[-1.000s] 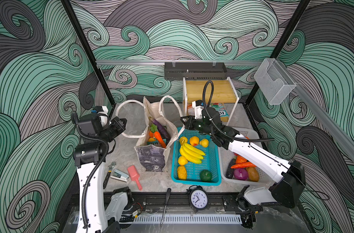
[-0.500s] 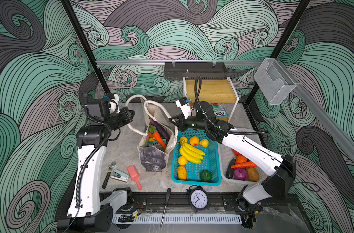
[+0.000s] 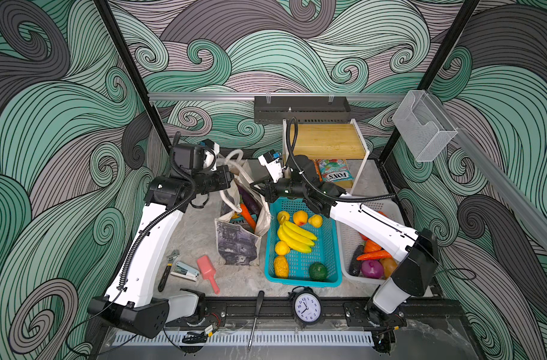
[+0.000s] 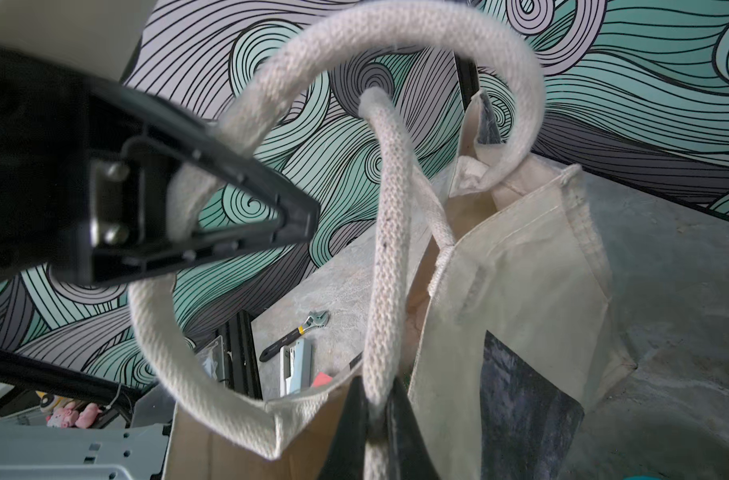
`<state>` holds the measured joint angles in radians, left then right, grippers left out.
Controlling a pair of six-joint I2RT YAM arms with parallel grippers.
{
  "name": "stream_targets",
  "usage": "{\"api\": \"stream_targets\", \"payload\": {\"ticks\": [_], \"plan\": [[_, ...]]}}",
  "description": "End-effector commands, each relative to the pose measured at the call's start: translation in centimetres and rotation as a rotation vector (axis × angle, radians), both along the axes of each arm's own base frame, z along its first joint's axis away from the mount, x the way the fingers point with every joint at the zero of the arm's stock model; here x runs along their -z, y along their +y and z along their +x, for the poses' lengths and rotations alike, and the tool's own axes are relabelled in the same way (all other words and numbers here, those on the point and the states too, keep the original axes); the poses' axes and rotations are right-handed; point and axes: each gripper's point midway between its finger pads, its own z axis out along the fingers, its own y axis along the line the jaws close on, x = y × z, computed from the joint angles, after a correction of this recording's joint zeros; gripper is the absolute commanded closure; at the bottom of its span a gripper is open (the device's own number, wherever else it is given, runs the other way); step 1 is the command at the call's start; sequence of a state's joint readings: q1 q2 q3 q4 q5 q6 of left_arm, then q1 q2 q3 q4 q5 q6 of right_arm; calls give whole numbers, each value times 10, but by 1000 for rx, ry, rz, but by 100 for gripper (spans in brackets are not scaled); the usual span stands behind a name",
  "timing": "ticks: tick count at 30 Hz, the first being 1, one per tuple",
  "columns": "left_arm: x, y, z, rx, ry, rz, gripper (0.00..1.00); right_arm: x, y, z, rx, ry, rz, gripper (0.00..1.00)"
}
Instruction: Place the food into the grocery bag and tie it
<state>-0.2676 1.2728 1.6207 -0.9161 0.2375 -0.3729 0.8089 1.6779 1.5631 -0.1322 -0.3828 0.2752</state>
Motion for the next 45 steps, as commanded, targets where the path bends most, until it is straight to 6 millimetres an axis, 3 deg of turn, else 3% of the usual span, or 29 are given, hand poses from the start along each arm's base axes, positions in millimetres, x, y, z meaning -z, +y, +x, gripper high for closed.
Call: {"api": "stream_targets", "payload": {"ticks": [1, 6, 9, 15, 20, 28, 33, 36, 39, 41, 45], "plan": [[13, -8, -17, 32, 33, 97, 100, -7, 9, 4, 25, 39, 62, 100], [24, -28, -35, 120, 46, 171, 96, -11, 5, 10, 73, 33, 96, 100], [20, -38, -43, 169, 31, 172, 86, -10, 4, 16, 105, 24, 103, 100], [18, -41, -52, 219, 68, 221, 80, -10, 7, 22, 121, 47, 167, 100], [17, -38, -60, 238, 89, 330, 68, -17, 9, 27, 122, 48, 203, 100], [-12, -39, -59, 235, 36, 385, 46, -20, 12, 29, 101, 87, 258, 100], [-43, -28, -54, 162, -57, 380, 15, -19, 5, 25, 112, 84, 261, 100], [-68, -19, -49, 75, -144, 333, 12, -14, 3, 21, 108, 95, 251, 100], [-87, -23, -46, 32, -241, 209, 14, -12, 1, 17, 95, 89, 243, 100], [-92, -23, -44, 4, -285, 132, 2, -14, 0, 12, 77, 78, 242, 100], [-88, -19, -38, -45, -264, -6, 1, -22, -7, 2, 58, 53, 253, 100]]}}
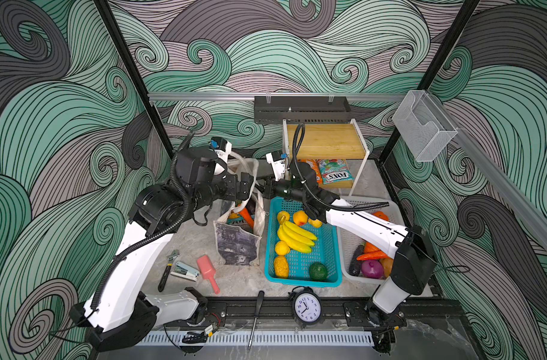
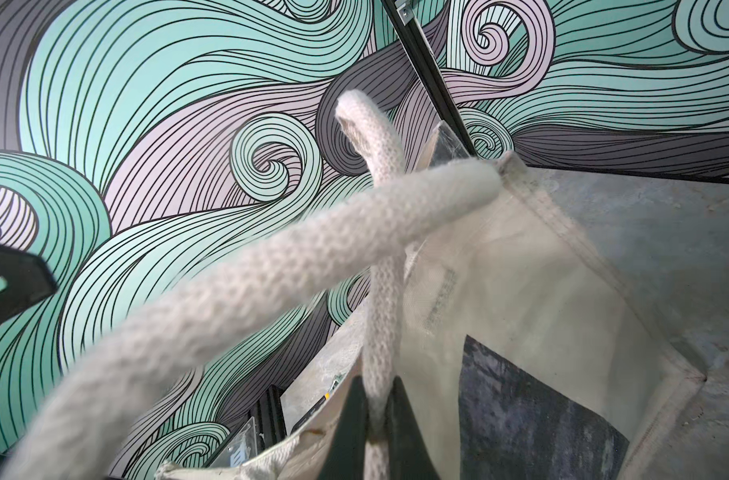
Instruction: Place the food into the grocery bag and tie it
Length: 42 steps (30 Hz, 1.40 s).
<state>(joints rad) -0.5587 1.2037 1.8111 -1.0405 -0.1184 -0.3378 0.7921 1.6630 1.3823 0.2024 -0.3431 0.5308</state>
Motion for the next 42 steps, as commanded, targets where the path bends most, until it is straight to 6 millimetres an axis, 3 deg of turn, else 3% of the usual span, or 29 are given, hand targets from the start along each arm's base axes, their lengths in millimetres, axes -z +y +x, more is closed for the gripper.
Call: {"api": "stream_targets", "payload": {"ticks": [1, 6, 13, 23, 25, 27, 30, 34, 35, 39, 42], "plan": [[-20, 0, 17, -55, -53, -210, 1, -26, -6, -20, -54, -68, 44, 100], [-16, 27, 40, -153, -24, -430, 1, -33, -15, -34, -80, -117, 43, 100], [-7, -3, 83, -82, 44, -730, 1, -36, -16, -57, -188, -186, 31, 100], [29, 14, 103, -223, 66, -654, 5, -41, -25, -75, -230, -248, 47, 100], [39, 17, 110, -248, 74, -623, 15, -41, -26, -79, -244, -253, 56, 100], [46, 17, 114, -252, 91, -611, 34, -39, -26, -81, -252, -251, 55, 100], [43, 17, 118, -246, 75, -595, 51, -35, -27, -83, -261, -252, 44, 100], [38, 13, 122, -210, 78, -550, 91, -34, -28, -83, -254, -256, 36, 100], [36, 11, 121, -197, 83, -548, 96, -33, -28, -82, -252, -252, 34, 100], [23, 9, 112, -164, 63, -569, 100, -36, -34, -78, -242, -220, 59, 98], [13, 6, 102, -135, 58, -586, 100, -46, -44, -76, -238, -216, 107, 83]]}}
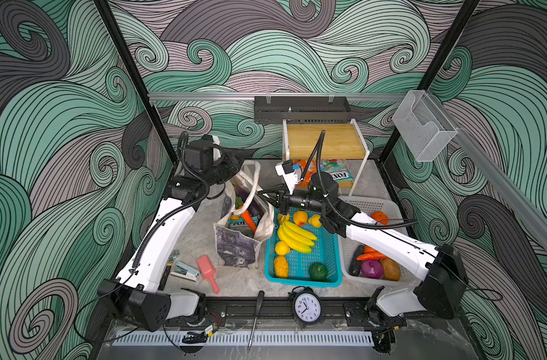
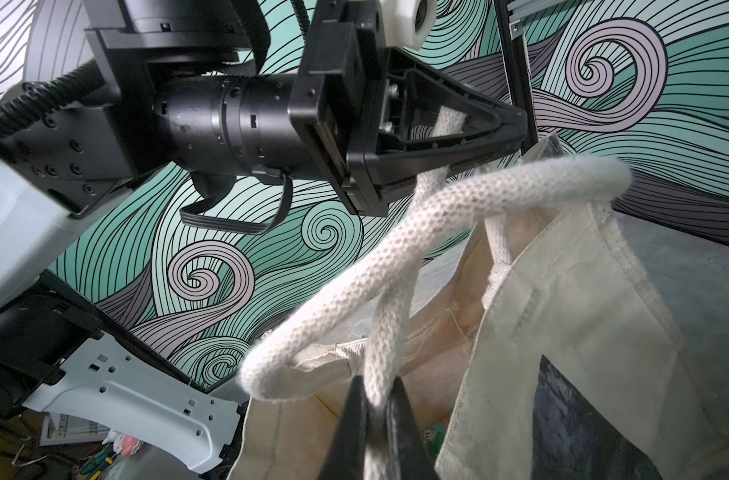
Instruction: Place the food into the grocery bag and tie it
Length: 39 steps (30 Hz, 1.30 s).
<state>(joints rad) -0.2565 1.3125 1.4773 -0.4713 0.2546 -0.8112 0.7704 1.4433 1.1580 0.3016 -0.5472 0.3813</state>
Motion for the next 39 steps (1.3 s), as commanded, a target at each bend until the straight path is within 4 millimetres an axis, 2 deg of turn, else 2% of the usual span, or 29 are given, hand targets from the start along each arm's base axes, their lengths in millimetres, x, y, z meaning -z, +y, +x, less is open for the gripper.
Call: {"api": "stream_targets", "payload": {"ticks": [1, 4, 6, 9, 12, 15, 18, 22, 26, 29, 31, 33, 39], "plan": [[-39, 5, -14, 14, -94, -18, 100, -27, -14, -13, -49, -18, 73, 74], [-42, 1, -21, 44, -96, -39, 100, -32, -20, -18, -69, -29, 69, 41], [-42, 1, -24, 53, -91, -41, 100, -32, -25, -19, -72, -38, 67, 34], [-42, 1, -27, 60, -90, -54, 100, -24, -37, -9, -20, -52, 59, 29], [-41, -4, -31, 93, -76, -83, 100, -9, -50, 13, 95, -51, 4, 12], [-44, -8, -37, 128, -77, -97, 100, 10, -48, 31, 102, -46, -94, 14], [-45, -6, -43, 136, -90, -77, 100, 23, -31, 31, -8, -63, -156, 22], [-43, -5, -51, 152, -92, -53, 100, 28, -10, 36, -93, -45, -134, 26], [-36, -11, -55, 204, -81, -53, 100, 22, 14, 14, -259, -92, -106, 30], [-30, -11, -56, 224, -79, -29, 100, 19, 27, -5, -335, -136, -101, 17], [-31, -8, -57, 222, -87, -23, 100, 21, 33, -15, -371, -159, -106, 14], [-32, -7, -58, 224, -95, -18, 100, 22, 40, -26, -414, -185, -106, 13], [-26, 0, -54, 218, -85, -45, 100, 15, 57, -43, -484, -222, -76, 13]]}}
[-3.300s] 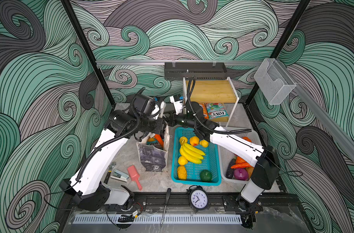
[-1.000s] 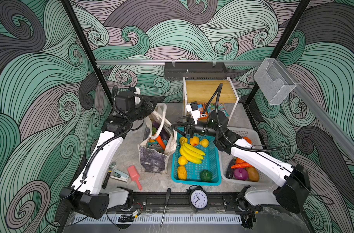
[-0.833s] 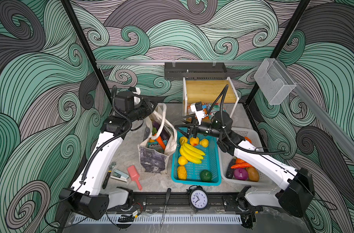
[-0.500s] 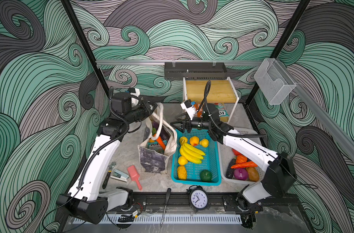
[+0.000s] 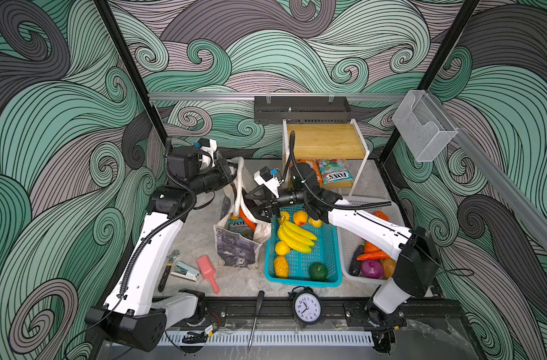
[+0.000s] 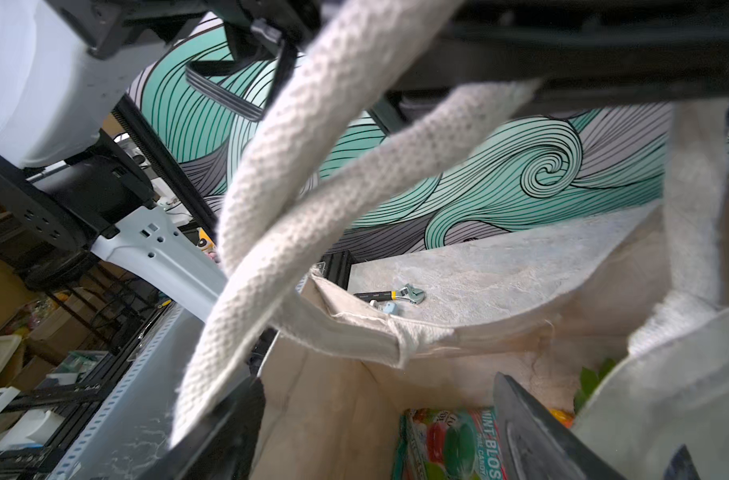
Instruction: Place the food into the grocery bag and tie it
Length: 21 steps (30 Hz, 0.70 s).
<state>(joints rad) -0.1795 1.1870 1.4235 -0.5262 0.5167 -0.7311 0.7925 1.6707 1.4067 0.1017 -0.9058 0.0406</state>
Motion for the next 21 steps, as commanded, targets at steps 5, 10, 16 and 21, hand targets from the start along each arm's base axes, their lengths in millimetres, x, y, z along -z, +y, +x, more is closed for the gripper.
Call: {"api": "stream_targets", "payload": {"ticks": [5, 10, 16, 21], "plan": [[-13, 0, -5, 40, -44, -49, 100, -6, 31, -17, -115, -45, 14, 13], [-16, -2, -10, 55, -47, -84, 100, -14, 41, -21, -158, -34, 63, 14], [-20, 0, -14, 49, -58, -94, 100, -25, 56, -25, -157, -67, 105, 16], [-10, 10, -12, 3, -36, -97, 100, -37, 63, -10, -66, -53, 176, 22]]}}
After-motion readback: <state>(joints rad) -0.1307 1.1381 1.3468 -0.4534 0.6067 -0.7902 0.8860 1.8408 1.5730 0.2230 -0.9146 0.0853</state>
